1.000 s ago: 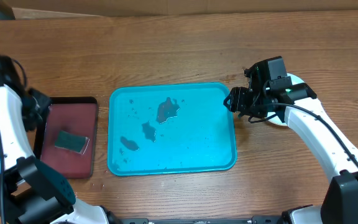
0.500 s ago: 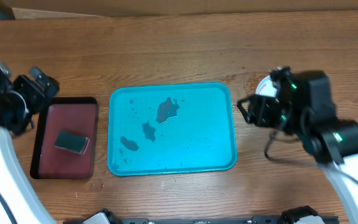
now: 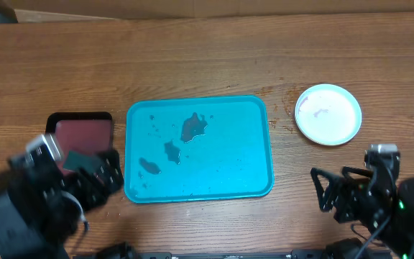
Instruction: Clean dirty plates on tray and stack at the side
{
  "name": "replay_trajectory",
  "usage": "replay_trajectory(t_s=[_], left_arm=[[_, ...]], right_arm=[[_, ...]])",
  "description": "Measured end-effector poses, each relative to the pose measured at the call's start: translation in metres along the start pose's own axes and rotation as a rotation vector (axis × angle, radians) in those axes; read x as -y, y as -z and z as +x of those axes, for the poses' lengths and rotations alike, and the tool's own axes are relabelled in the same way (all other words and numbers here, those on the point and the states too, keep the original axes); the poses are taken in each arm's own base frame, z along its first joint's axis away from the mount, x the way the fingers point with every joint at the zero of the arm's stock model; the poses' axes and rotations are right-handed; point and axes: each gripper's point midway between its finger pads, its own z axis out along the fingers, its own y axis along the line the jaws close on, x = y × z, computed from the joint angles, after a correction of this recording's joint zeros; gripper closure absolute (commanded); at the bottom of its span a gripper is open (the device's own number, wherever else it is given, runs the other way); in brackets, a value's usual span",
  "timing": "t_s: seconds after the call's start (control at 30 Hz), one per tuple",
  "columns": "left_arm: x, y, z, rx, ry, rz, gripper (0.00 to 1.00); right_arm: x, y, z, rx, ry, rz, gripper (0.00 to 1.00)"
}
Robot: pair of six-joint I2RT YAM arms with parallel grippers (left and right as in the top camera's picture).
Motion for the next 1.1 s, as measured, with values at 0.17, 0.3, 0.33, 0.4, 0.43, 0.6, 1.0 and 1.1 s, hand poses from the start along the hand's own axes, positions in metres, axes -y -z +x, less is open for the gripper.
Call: replay_trajectory(t_s=[0.17, 0.3, 0.33, 0.4, 0.43, 0.6, 1.0, 1.1], left_arm=[[-0.010, 0.012, 0.027, 0.065, 0.016, 0.004, 0.00], [-0.013, 0.014, 0.032, 0.079, 0.023, 0.002, 0.00], [-0.013, 0.014, 0.032, 0.079, 0.025, 0.001, 0.00], [-0.014, 0.013, 0.033, 0.077, 0.027, -0.003, 0.00], [-0.014, 0.013, 0.033, 0.078, 0.026, -0.003, 0.00], [-0.014, 0.013, 0.033, 0.078, 0.027, -0.003, 0.00], [-0.014, 0.013, 0.033, 0.078, 0.027, -0.003, 0.00], [-0.014, 0.013, 0.033, 0.078, 0.027, -0.003, 0.00]], right_arm=[[0.002, 0.003, 0.002, 0.018, 0.011, 0.006, 0.00], [0.004, 0.001, 0.003, 0.012, 0.010, 0.012, 0.00], [0.004, 0.001, 0.003, 0.012, 0.010, 0.013, 0.00], [0.004, 0.001, 0.003, 0.012, 0.010, 0.013, 0.00], [0.004, 0.001, 0.003, 0.012, 0.009, 0.013, 0.00], [0.005, 0.001, 0.003, 0.009, 0.009, 0.016, 0.00], [0.005, 0.001, 0.003, 0.011, 0.009, 0.020, 0.00], [0.006, 0.001, 0.004, 0.006, 0.008, 0.022, 0.00]])
